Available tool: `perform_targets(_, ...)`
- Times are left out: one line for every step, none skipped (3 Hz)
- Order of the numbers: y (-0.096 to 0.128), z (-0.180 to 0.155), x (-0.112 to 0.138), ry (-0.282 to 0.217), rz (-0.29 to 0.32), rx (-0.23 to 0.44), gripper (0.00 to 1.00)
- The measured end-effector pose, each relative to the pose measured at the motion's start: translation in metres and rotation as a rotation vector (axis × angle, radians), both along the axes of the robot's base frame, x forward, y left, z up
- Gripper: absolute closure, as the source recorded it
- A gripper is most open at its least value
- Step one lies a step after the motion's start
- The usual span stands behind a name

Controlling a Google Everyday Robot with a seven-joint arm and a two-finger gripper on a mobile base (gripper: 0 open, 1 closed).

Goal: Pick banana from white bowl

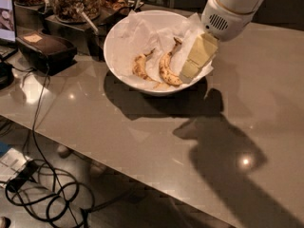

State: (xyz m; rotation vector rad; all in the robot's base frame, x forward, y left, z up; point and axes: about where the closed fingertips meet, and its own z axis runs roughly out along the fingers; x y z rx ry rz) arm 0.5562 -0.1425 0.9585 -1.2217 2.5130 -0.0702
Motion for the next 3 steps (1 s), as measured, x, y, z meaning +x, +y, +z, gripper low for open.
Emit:
perform_targets(0.000, 0.001, 0.000, -0.001, -0.022, 0.009, 0.00)
perform_targets(0.011, -0.004, 0.005, 0.011, 0.005, 0.049, 0.00)
perform_targets(0.025, -0.011, 0.016, 0.056, 0.019, 0.080, 0.00)
